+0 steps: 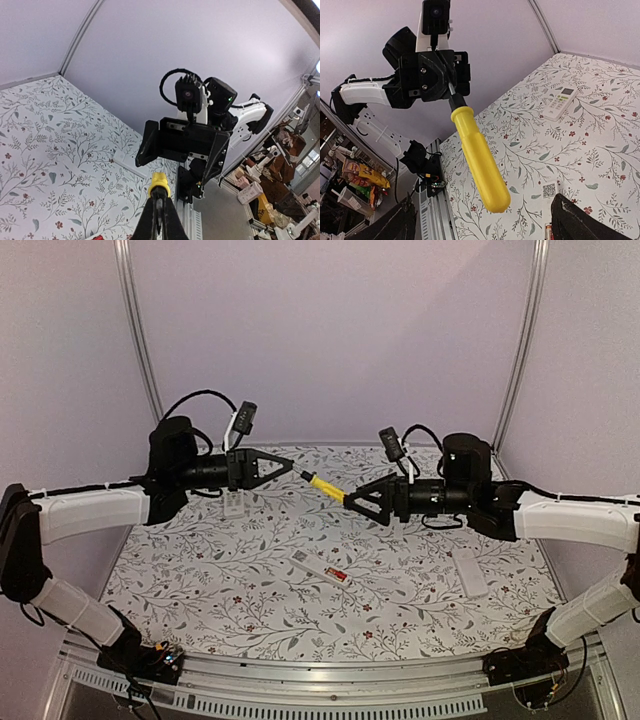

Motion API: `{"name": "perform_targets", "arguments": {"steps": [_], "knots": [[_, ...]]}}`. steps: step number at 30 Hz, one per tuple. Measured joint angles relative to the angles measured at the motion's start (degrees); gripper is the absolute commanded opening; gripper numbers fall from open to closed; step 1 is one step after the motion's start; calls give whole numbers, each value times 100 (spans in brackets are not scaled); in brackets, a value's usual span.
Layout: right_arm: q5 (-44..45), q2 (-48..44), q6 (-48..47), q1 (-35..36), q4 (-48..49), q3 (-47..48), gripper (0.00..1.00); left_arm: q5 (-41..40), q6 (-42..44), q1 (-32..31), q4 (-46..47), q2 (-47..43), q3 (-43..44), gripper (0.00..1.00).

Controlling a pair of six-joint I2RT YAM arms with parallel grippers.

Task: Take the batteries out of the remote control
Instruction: Pass from the right arm to the left, then pass from the left arm to the right

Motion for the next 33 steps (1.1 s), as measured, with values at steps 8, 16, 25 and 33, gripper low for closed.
{"name": "perform_targets", "arguments": {"steps": [8,16,25,33], "knots": [[192,-105,1121,-24,2068,-463,83,-800,-1128,-4,1655,-188,-223,0],[-68,293,1303,17,2566,-168,70,-822,-1488,-87,2105,-170,-240,0],[-116,529,1281,31,2693,199,54,-487,-1569,-269,2341,-52,-238,0],[-306,807,1290,48,2822,472,45,-396,-1569,-289,2382,50,-227,0]]}}
